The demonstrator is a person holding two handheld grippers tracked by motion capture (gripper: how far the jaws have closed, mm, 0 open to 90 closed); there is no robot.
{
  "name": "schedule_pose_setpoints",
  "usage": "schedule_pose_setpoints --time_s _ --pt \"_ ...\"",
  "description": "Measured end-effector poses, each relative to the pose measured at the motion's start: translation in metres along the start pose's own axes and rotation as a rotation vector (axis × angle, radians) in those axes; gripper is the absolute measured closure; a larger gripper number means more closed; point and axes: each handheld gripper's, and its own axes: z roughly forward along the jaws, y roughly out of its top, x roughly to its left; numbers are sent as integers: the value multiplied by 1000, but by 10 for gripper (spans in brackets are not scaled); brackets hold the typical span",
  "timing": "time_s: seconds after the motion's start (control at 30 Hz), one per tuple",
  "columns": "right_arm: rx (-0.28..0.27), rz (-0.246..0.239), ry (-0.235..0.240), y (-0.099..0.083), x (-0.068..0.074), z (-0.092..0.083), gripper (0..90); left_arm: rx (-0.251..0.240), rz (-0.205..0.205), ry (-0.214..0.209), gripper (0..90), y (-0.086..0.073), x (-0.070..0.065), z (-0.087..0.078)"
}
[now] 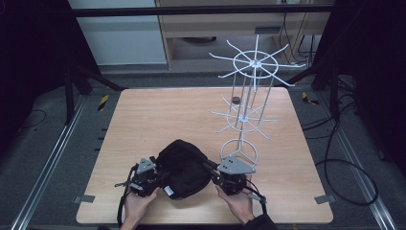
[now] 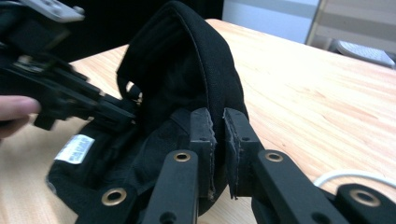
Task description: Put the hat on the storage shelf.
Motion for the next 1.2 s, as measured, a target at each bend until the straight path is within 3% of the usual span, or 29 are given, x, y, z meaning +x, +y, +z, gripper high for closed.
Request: schedule_pose_setpoints --time_s 0.1,0.17,0.2,0.27,0.3,0.4,0.5,0.57,0.67,0.73,0.9,1.03,1.2 --pt "-2 12 -31 -1 -3 -2 834 -37 4 14 648 0 -4 -20" --pt "-5 12 -38 0 -3 -3 835 -48 6 24 626 -1 -4 -25" --pt "-5 7 -47 0 -3 -3 835 -84 3 46 615 -1 -4 -40" --pt "-7 3 -58 0 -2 -4 836 -94 5 61 595 -1 -3 -44" --pt "-8 -2 -61 1 -2 -4 837 -137 2 76 581 3 0 -55" --pt "-9 -7 -61 2 -2 -5 838 -163 25 102 535 10 5 -58" --pt "-10 -19 -56 3 0 -5 839 -141 34 43 506 18 9 -46" --pt "-9 -32 -54 5 1 -5 839 -103 39 -2 557 19 10 -35" --pt "-11 -40 -47 7 1 -5 840 -58 30 -21 715 20 10 -23" --pt "-19 -53 -44 9 1 -5 840 -53 13 -30 814 22 11 -17" --pt "-94 -107 -21 19 4 -11 839 -84 6 -29 835 27 14 -2" --pt "-105 -123 48 19 11 -11 839 -75 -12 -14 834 26 18 14" --pt "-41 -122 170 11 23 1 836 -49 -35 -20 805 22 27 19"
